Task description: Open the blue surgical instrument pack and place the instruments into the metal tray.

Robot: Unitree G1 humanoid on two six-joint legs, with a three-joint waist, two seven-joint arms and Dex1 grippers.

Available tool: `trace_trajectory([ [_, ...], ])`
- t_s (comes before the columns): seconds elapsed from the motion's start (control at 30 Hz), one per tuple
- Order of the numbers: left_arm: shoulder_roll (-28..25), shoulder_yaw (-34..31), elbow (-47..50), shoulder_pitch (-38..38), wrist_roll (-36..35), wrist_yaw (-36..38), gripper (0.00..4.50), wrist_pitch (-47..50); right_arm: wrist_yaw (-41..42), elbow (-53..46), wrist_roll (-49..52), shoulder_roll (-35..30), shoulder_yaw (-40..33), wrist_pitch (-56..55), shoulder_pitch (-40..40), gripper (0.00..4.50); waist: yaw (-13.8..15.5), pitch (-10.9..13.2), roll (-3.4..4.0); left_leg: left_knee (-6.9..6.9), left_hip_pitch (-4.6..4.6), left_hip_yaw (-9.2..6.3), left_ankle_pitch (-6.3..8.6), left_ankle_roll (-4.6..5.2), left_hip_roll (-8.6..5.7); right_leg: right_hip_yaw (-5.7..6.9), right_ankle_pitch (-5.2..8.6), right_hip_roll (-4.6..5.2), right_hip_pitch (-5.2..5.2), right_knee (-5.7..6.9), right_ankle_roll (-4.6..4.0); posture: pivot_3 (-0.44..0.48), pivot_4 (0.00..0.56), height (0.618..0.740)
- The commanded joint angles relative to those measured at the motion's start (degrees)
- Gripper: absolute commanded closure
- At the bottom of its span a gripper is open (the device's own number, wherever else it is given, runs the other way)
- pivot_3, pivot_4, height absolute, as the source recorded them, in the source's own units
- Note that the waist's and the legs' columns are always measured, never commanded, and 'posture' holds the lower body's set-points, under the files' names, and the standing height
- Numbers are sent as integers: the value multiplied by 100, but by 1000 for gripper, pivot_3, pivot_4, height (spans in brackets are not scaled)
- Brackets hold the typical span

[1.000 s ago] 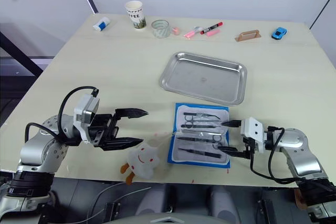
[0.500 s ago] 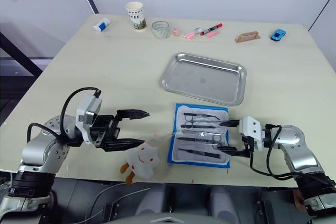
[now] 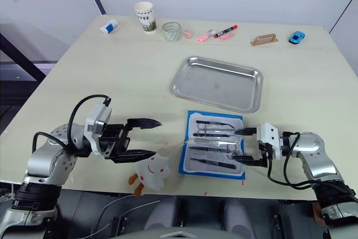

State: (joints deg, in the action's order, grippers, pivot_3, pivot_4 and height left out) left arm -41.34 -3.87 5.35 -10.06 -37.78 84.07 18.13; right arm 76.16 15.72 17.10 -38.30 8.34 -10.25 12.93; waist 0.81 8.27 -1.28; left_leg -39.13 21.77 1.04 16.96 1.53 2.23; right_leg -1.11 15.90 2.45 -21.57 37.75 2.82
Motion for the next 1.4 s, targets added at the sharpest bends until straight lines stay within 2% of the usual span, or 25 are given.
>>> trace_trajectory([
  [0.03,-4,-11,-3,-122,14,62,0,-84,1,410,-351,-102,85,25,-54,141,-1,0,0,0,0,0,0,0,0,0,0,0,0,0,0,0,150,740],
  [0.27,32,-30,51,-126,262,-469,0,40,12,630,-420,-44,166,-45,28,141,-2,-1,-2,0,-1,2,0,0,0,-2,0,1,0,0,1,0,150,740],
  [0.4,10,222,340,50,810,-1024,0,-4,-9,620,-431,-24,201,-51,-10,141,-8,-2,-2,0,-1,2,0,0,0,-2,0,2,1,0,1,0,150,740],
  [0.47,-18,354,671,176,1056,-1545,0,320,-18,589,-429,-23,206,-36,-30,141,-12,-3,-3,0,-1,2,0,0,0,-3,-1,3,1,0,1,0,150,740],
  [0.57,-89,638,1066,246,1174,-1896,0,854,-46,549,-432,-22,200,-27,-57,141,-5,-5,-5,1,-2,1,0,0,2,-4,-1,5,1,1,1,0,150,740],
  [0.7,60,1014,1283,240,1567,-2383,0,968,-77,467,-425,-29,190,3,-100,141,-6,-6,-4,2,-2,1,0,0,0,-2,-1,9,1,2,0,0,150,740],
  [0.83,91,1199,1397,229,1653,-2446,1077,958,-88,434,-426,-43,191,28,-104,0,-8,-6,-4,2,-2,0,0,0,1,-2,0,9,1,2,0,0,150,740],
  [0.87,97,1228,1385,216,1667,-2454,1515,956,-90,430,-424,-47,191,36,-99,0,-8,-6,-4,2,-2,1,0,0,1,-2,0,11,1,2,-1,0,150,740],
  [1.0,298,1145,1208,90,1483,-2458,1515,888,-101,405,-421,-53,184,54,-105,0,-4,-6,-4,3,-2,2,0,0,0,-2,0,13,1,1,-1,0,150,740],
  [1.13,547,999,1001,-318,1154,-2502,1515,1224,-116,374,-417,-52,176,80,-110,0,-1,-6,-4,3,-2,1,0,0,0,2,0,15,1,2,0,0,150,740],
  [1.3,752,1162,441,-1070,1307,-2516,1515,1266,-125,349,-415,-49,176,98,-115,0,-10,-7,-5,2,-2,1,0,0,-5,3,-1,11,2,2,0,0,150,740],
  [1.4,826,1423,-66,-1575,1564,-2357,2373,1098,-130,340,-417,-45,181,115,-100,0,-11,-7,-5,2,-2,2,0,0,-8,2,-1,8,1,1,1,0,150,740],
])
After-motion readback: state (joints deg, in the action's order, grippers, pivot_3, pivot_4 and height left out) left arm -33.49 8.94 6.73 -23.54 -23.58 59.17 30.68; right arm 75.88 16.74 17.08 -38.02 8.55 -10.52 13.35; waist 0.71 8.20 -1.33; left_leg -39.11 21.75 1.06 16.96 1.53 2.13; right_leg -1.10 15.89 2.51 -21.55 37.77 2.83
